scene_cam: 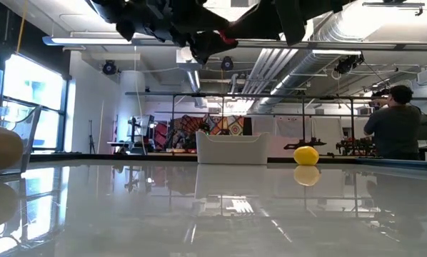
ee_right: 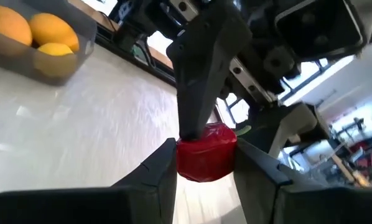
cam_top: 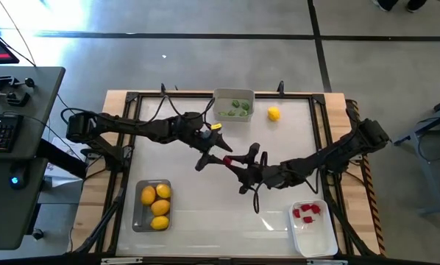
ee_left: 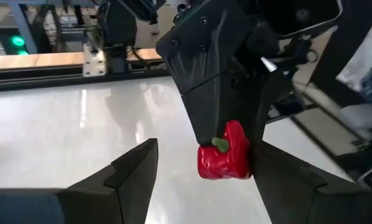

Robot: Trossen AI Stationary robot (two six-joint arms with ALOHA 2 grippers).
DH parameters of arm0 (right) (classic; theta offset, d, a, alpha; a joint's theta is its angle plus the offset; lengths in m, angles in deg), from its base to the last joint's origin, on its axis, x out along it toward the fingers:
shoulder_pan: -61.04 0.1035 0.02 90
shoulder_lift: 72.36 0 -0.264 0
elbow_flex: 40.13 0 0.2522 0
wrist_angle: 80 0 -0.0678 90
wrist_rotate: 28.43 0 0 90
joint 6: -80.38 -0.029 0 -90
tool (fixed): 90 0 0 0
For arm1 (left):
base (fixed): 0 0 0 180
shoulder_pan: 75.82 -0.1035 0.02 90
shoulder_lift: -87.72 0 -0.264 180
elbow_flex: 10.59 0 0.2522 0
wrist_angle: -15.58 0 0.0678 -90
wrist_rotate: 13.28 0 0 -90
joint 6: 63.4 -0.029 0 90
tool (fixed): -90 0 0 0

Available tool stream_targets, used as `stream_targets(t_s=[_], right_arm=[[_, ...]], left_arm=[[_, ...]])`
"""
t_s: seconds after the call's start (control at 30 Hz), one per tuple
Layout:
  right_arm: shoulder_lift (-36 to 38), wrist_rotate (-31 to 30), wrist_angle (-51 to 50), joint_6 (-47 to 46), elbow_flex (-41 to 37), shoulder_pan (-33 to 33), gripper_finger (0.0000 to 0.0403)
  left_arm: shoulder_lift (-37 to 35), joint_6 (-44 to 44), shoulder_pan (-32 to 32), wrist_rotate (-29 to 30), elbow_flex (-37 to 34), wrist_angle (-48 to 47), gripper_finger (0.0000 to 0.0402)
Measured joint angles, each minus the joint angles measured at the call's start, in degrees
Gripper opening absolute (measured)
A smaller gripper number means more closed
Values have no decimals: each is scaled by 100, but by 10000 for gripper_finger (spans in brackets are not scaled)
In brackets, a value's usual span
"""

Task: Sort produce into baskets
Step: Put the red chili pepper into the white bin

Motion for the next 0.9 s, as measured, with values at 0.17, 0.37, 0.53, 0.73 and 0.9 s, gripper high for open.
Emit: stream_targets(t_s=[0.17,0.37,0.53,0.73,0.9], right_arm=[[0,-228,-275,-461,0,-2,122],[9,-446,-1518,-1760,314,7,122],[9,-289,-3445,-3668,860,4,122],[9,876,-5898,-6065,1533,47,122],[9,1904,-7295,-7402,2018,340,122]], left_arm=[[0,-491,0,286,9,-303,237],[11,-888,-9,346,-2,-371,237],[11,-1116,-4,325,-2,-363,237],[9,-1033,-2,383,-598,922,237],[9,-810,-2,536,-1272,2456,237]])
